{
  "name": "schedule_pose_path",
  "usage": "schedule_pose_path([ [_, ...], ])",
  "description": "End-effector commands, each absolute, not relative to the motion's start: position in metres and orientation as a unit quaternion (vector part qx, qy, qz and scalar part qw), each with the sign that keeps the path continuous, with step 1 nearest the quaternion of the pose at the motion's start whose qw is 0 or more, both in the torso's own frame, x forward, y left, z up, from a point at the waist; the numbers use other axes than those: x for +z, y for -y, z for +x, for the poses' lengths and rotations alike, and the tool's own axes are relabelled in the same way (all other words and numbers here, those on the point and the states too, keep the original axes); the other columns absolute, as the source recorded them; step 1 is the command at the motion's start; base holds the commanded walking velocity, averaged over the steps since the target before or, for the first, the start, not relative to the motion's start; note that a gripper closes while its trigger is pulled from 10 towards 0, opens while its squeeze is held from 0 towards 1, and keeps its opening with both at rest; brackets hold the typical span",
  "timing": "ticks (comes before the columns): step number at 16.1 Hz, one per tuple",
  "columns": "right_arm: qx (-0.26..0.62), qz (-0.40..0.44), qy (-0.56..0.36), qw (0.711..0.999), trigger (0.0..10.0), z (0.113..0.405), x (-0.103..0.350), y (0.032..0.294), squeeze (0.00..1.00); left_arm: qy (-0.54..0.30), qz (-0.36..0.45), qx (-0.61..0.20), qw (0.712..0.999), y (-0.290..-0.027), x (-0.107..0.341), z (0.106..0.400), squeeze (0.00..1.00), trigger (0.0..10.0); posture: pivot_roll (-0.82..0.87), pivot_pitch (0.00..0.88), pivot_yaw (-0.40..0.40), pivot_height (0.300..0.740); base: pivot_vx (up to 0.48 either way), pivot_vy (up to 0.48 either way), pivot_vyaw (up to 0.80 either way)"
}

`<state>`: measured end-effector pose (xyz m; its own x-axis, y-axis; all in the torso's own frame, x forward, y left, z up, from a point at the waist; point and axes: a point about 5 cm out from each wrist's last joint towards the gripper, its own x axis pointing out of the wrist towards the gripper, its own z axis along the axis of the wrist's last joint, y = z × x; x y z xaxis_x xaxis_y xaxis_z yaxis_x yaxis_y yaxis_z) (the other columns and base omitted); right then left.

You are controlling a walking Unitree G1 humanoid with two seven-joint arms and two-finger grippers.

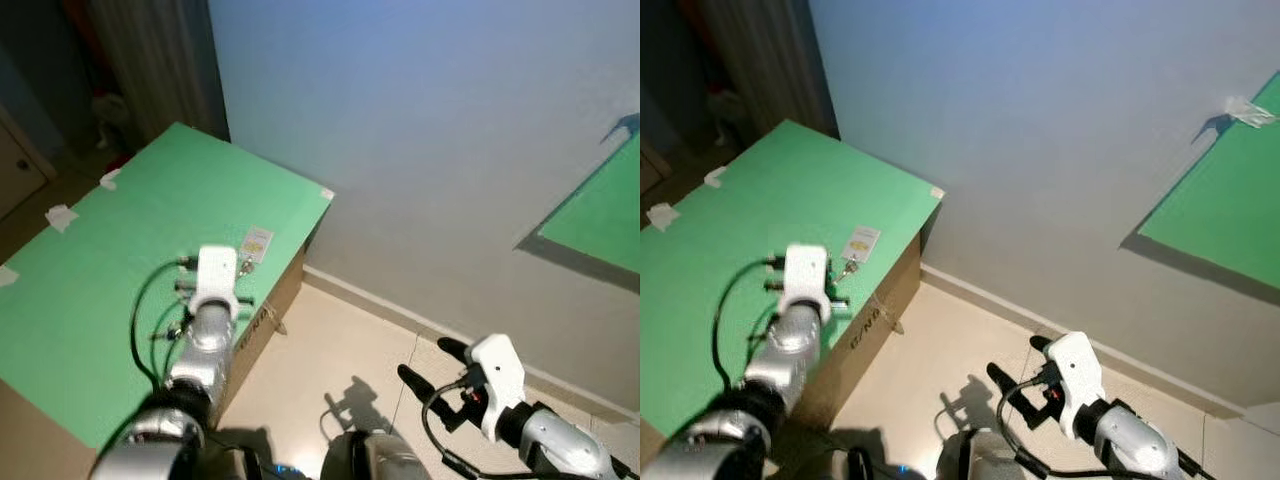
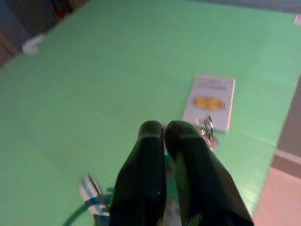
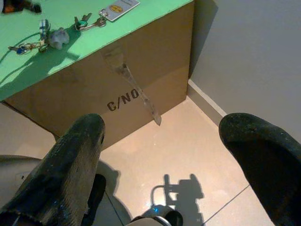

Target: Hang keys on a hook

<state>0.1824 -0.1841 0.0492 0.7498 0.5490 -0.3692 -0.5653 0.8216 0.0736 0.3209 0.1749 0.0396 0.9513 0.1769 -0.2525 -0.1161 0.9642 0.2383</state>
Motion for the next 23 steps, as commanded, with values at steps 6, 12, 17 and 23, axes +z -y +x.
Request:
schedule_pose_path([
  [6,0.292,-0.016,-0.197,0.936,10.0,0.180,0.044,0.181,0.00,-0.173,0.102,0.033,0.979,-0.158,0.024,0.314,1.00,10.0,-0.37,0.157,-0.025,0.740,0.000,0.000,0.00],
  [12,0.289,-0.020,-0.200,0.936,10.0,0.170,0.051,0.189,0.00,-0.214,0.095,0.066,0.970,-0.177,0.022,0.319,1.00,10.0,-0.42,0.194,-0.049,0.740,0.000,0.000,0.00],
  [17,0.288,-0.030,-0.213,0.933,10.0,0.150,0.064,0.203,0.00,-0.247,0.067,0.086,0.963,-0.187,0.017,0.316,1.00,10.0,-0.48,0.251,-0.076,0.740,0.000,0.000,0.00],
  [23,0.281,-0.034,-0.232,0.930,10.0,0.129,0.079,0.208,0.00,-0.279,0.093,0.104,0.950,-0.188,0.006,0.307,0.00,10.0,-0.55,0.306,-0.099,0.740,0.000,0.000,0.00],
])
